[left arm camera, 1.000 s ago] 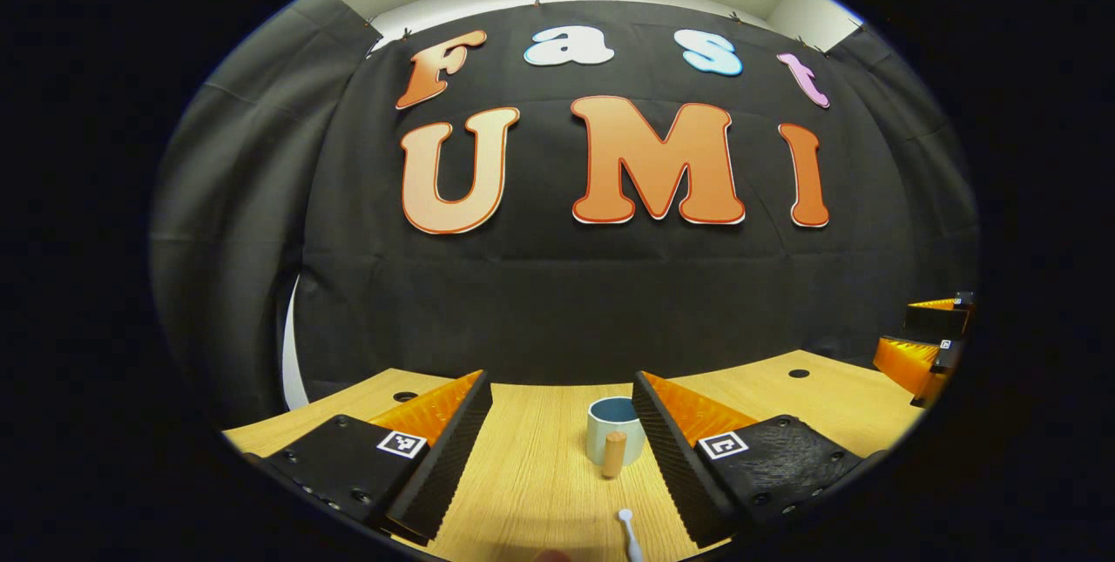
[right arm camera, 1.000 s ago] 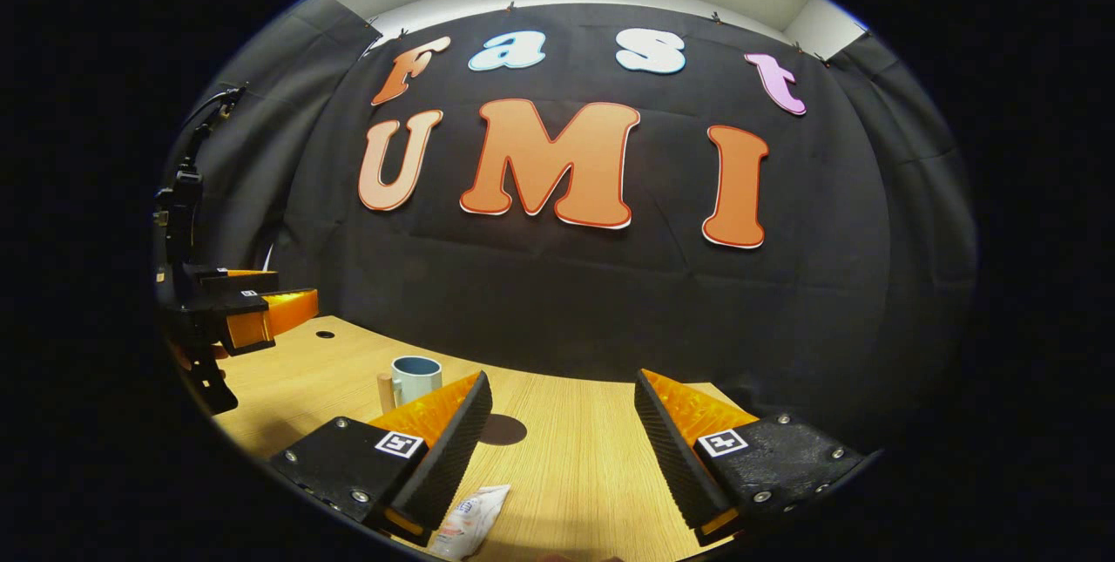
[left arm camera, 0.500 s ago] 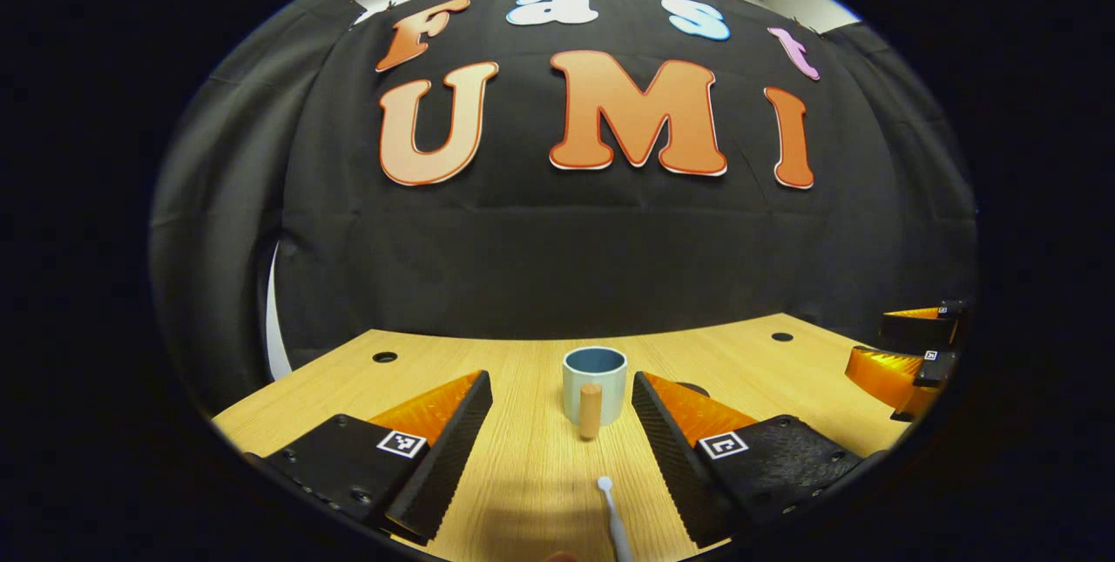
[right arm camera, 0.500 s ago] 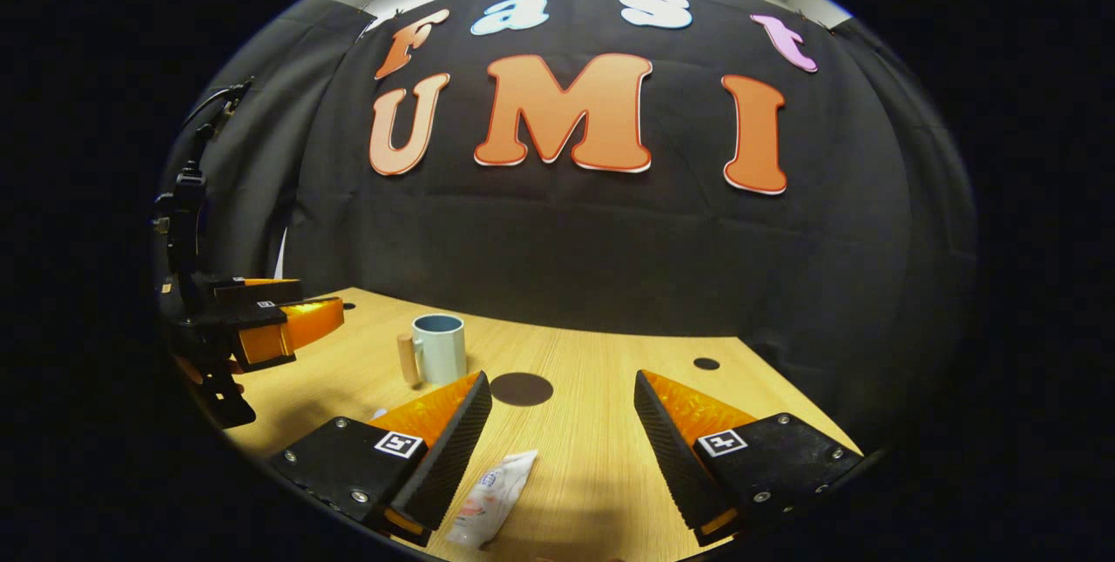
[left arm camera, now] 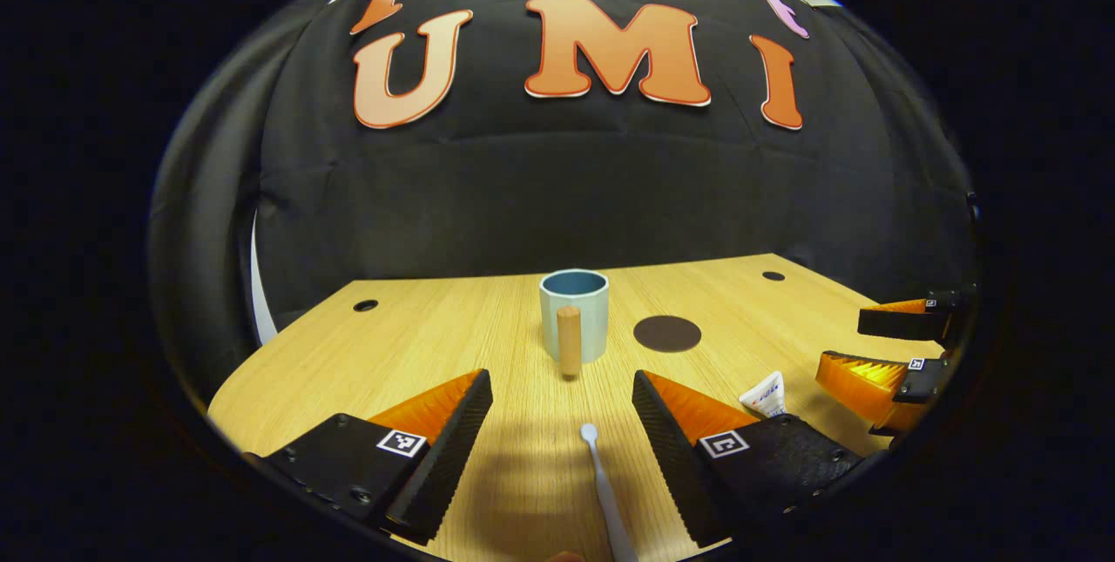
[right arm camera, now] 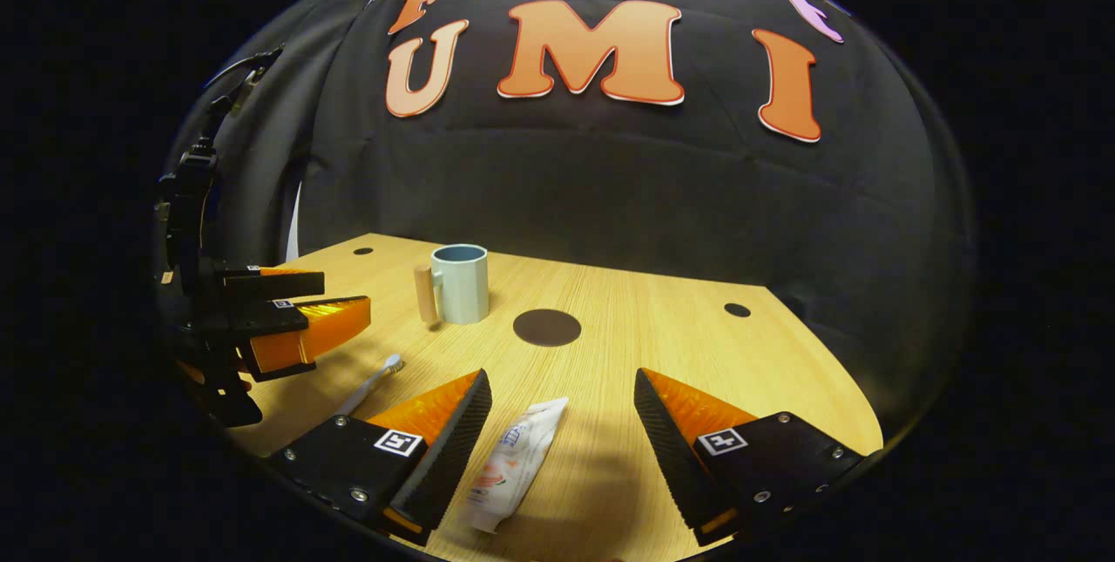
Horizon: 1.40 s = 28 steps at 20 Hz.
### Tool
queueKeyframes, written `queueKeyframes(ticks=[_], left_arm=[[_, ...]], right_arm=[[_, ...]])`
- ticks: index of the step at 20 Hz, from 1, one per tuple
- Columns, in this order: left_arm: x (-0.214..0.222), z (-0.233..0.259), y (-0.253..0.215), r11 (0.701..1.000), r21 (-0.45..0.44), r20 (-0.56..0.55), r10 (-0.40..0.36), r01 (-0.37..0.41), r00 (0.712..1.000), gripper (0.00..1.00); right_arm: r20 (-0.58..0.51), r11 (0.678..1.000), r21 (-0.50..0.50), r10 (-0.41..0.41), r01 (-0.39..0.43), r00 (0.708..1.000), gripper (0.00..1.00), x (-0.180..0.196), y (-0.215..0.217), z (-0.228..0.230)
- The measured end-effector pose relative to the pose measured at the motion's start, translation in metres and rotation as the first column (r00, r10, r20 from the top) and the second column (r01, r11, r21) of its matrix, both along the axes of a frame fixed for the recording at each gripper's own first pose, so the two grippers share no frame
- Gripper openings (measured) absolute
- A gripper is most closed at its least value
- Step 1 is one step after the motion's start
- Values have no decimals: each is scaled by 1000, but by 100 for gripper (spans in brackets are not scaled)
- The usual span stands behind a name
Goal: Put the toothbrush and toothpaste on the desktop into the cup, then pick up the cup and place it on the coaster on the desktop.
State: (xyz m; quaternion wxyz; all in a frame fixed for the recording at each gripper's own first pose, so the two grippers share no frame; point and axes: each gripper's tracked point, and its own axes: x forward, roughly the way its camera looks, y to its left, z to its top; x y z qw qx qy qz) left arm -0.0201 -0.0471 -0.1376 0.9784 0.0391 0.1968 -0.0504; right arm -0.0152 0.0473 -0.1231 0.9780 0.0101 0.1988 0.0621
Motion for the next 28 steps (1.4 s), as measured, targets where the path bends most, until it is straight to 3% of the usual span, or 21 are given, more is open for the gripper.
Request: queueKeyframes(ticks=[9,12,16,18,20,23,24,25,26,27,28], left_arm=[[-17,-65,-8,1000,-21,-236,-23,18,972,98],[-22,-81,-9,1000,-13,-289,-19,16,957,98],[-32,-97,-11,1000,5,-359,-6,9,933,98],[-32,-95,-13,1000,11,-357,-2,6,934,94],[-35,-93,-15,1000,26,-367,4,6,930,97],[-42,-90,-26,1000,13,-403,13,-8,915,79],[-42,-92,-27,1000,4,-409,16,-16,913,72],[-42,-94,-28,1000,3,-414,17,-18,910,60],[-45,-97,-27,1000,0,-418,24,-27,908,49],[-44,-98,-29,1000,0,-422,22,-25,906,40],[-45,-99,-31,1000,-8,-428,14,-20,904,22]], right_arm=[[-192,998,5,69,-69,979,95,-15,26,-51],[-231,996,5,83,-84,969,86,-16,32,-63],[-275,996,9,91,-92,957,80,-17,35,-77],[-304,995,12,99,-100,947,77,-19,38,-84],[-306,995,26,100,-96,947,74,-17,40,-84],[-318,995,42,95,-86,943,55,-16,36,-84],[-314,997,20,73,-70,946,43,-14,30,-84],[-304,998,21,59,-55,951,36,-13,25,-81],[-306,998,40,61,-51,950,23,-13,25,-81],[-309,996,71,63,-43,949,20,-12,26,-79],[-315,994,107,65,-33,947,17,-12,26,-80]])
